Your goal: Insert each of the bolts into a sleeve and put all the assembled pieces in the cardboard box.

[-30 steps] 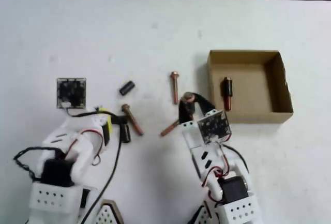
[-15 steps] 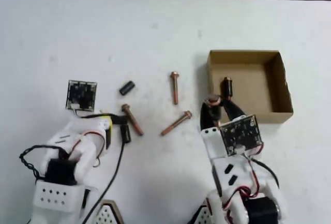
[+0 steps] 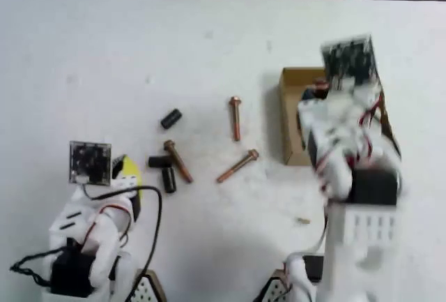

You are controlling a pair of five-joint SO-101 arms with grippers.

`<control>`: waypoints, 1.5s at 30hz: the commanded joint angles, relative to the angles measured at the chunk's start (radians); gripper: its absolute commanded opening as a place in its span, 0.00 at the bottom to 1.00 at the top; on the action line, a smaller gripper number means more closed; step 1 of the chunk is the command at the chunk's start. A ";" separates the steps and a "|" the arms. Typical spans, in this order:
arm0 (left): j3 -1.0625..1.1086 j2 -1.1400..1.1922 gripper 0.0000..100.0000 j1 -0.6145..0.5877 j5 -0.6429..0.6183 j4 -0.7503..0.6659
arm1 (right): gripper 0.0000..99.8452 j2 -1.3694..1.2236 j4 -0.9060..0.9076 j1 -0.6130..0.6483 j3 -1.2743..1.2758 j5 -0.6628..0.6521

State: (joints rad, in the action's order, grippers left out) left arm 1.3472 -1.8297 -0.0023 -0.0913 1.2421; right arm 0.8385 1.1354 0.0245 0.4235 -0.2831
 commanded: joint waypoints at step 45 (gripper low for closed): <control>0.187 0.002 0.02 -0.015 0.015 -0.109 | 0.14 -1.328 0.025 -0.088 -0.736 -0.120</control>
State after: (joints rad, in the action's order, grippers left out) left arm 1.5390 -1.8205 -0.0084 -0.0852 1.1623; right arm -0.6114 1.1354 -0.0690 -0.2746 -0.3920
